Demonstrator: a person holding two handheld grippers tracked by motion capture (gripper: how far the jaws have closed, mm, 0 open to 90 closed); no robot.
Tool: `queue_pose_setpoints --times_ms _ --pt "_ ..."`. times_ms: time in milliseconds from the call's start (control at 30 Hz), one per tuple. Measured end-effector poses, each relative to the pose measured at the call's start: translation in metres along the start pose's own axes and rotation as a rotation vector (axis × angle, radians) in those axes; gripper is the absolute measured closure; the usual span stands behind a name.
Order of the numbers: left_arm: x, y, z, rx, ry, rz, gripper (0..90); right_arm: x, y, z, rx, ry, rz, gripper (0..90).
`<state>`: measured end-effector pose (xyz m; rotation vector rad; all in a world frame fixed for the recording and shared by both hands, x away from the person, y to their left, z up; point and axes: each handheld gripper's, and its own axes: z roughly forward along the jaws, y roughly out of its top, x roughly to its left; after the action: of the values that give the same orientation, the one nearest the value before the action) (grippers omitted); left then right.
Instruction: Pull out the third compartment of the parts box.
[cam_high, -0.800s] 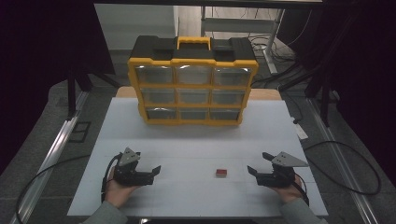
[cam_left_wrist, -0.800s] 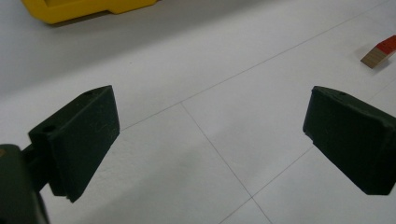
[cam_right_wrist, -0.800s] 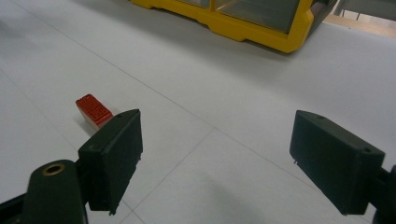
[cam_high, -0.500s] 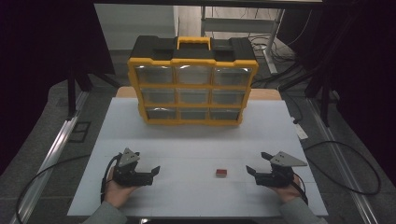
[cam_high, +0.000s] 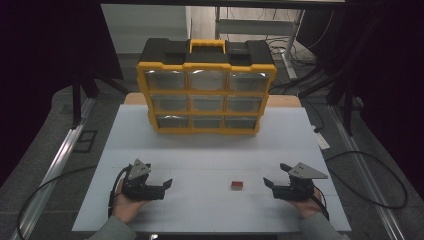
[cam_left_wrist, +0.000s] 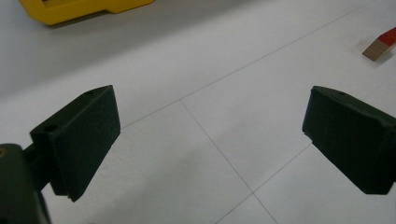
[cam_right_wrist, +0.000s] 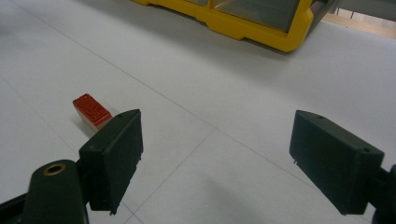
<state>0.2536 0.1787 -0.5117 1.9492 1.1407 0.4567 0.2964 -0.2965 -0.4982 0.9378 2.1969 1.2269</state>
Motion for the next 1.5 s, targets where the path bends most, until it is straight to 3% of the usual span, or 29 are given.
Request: queue_pose_setpoints --times_ms 433,1133,1500 --pt "0.001 0.0 0.0 -0.003 -0.008 -0.011 4.9 0.004 0.001 0.002 0.002 -0.007 0.001 17.9" --pt "0.0 -0.001 0.003 0.016 -0.017 -0.006 5.1 0.023 0.009 0.008 -0.024 -0.003 -0.027 18.3" --pt "0.0 -0.001 0.005 0.032 -0.023 -0.002 5.0 0.033 0.012 0.01 -0.03 -0.028 -0.09 18.4"
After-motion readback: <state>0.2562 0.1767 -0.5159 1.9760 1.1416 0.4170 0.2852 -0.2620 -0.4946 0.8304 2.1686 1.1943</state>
